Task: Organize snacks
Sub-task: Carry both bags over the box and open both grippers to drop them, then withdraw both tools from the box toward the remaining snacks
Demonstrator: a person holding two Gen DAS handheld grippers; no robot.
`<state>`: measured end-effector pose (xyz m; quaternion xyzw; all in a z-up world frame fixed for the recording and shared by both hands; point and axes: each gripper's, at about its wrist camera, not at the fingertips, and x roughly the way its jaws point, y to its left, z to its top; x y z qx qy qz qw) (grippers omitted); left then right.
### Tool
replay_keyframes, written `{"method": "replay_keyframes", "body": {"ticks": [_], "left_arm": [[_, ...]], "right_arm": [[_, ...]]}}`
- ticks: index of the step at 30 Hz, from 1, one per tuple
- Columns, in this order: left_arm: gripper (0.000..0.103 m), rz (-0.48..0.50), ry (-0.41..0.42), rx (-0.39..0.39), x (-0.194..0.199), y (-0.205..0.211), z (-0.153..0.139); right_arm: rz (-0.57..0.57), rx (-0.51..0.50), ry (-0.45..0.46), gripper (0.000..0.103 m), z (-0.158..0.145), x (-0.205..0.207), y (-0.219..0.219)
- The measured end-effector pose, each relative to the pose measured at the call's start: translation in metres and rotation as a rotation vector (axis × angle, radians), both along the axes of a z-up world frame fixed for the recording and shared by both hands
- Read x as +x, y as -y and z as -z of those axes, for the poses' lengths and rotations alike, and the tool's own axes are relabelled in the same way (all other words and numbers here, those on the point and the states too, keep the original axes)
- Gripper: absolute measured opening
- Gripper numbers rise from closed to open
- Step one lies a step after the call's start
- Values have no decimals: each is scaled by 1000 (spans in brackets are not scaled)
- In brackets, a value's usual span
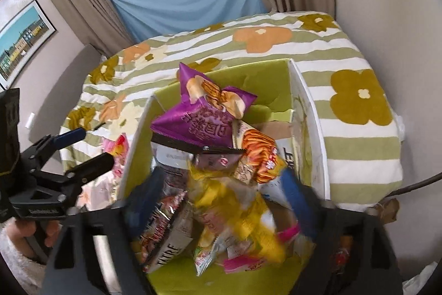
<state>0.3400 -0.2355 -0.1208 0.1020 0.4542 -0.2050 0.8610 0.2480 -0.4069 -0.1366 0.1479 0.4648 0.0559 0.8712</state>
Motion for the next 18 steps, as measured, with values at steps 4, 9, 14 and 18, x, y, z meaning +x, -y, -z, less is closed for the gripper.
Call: {"method": "replay_keyframes", "body": {"ticks": [4, 9, 14, 18], "left_arm": [[102, -20, -20, -13, -9, -14, 6], [102, -36, -30, -16, -21, -24, 9], [102, -42, -9, -20, -35, -33, -1], [102, -58, 14, -29, -51, -49, -8]], "right_arm": [[0, -35, 20, 93, 3, -15, -3], [7, -56, 31, 93, 5, -30, -5], [4, -41, 40, 93, -3, -39, -9], [-16, -49, 26, 93, -9, -45, -20]]}}
